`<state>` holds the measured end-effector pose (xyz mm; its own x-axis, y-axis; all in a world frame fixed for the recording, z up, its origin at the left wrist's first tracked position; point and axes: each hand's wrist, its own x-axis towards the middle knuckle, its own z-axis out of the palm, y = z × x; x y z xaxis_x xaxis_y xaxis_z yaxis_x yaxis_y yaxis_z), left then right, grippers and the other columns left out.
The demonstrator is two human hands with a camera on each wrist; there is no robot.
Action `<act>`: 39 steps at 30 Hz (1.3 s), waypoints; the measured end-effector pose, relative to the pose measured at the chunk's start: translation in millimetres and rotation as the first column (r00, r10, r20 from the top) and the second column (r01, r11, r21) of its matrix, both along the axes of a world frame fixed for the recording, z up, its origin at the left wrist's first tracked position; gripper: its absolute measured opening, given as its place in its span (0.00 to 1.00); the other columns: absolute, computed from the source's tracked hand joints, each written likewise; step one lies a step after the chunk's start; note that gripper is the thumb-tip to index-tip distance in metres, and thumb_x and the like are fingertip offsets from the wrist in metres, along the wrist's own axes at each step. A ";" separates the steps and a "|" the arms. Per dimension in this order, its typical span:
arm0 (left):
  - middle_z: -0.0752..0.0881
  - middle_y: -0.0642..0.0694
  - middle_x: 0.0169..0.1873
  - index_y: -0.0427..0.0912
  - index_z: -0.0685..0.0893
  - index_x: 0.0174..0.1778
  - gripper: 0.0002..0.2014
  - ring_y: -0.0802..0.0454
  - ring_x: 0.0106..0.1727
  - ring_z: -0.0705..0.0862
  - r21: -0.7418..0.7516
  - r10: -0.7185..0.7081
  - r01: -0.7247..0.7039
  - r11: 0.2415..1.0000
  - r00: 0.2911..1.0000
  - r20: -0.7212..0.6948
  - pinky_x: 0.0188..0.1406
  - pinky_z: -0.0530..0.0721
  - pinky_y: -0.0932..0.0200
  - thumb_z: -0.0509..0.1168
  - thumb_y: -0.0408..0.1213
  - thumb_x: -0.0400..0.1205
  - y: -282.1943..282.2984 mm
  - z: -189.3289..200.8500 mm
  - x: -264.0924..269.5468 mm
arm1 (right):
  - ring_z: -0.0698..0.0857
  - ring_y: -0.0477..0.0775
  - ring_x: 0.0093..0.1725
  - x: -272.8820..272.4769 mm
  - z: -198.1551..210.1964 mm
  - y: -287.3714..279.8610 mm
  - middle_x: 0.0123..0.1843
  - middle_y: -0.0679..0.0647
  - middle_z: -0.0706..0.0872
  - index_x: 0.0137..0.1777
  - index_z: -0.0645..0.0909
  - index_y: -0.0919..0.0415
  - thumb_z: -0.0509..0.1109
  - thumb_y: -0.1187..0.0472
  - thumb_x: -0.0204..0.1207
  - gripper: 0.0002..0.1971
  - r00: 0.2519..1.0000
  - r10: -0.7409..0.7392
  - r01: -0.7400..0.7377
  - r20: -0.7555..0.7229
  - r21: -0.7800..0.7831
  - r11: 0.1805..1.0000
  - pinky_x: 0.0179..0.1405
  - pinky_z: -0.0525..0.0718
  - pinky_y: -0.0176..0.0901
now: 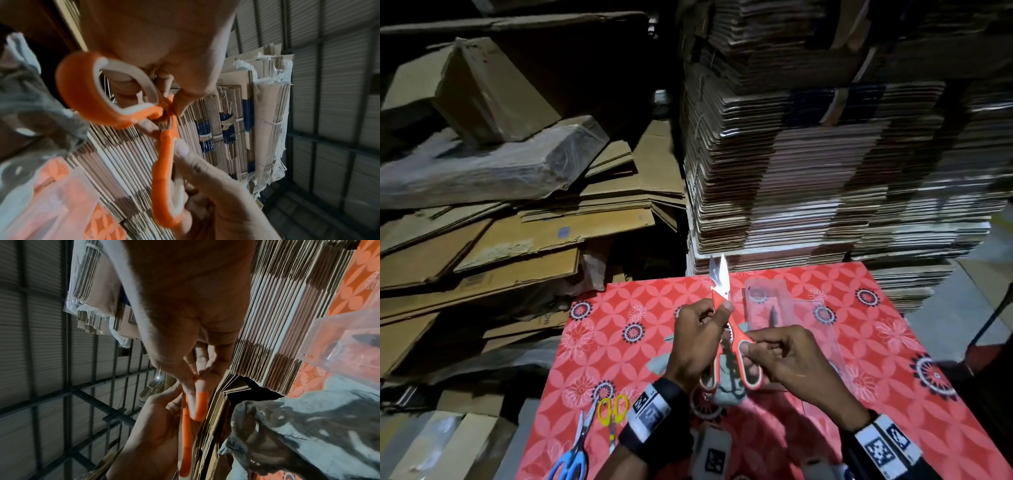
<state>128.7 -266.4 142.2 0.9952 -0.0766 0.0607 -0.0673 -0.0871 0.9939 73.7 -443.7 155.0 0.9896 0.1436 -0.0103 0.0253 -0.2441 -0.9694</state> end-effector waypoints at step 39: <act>0.92 0.35 0.45 0.34 0.91 0.50 0.11 0.41 0.44 0.87 -0.304 -0.095 -0.004 0.953 0.946 -0.310 0.48 0.86 0.49 0.62 0.25 0.89 -117.5 -54.1 26.9 | 0.78 0.42 0.32 22.7 -57.2 -115.1 0.33 0.58 0.85 0.49 0.90 0.56 0.79 0.55 0.81 0.05 0.999 -0.044 0.046 0.015 -0.137 0.990 0.34 0.76 0.42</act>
<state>155.6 -383.9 88.1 0.9615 -0.1497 -0.2303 0.2586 0.2108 0.9427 96.4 -558.8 97.8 0.9952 0.0970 -0.0154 0.0222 -0.3756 -0.9265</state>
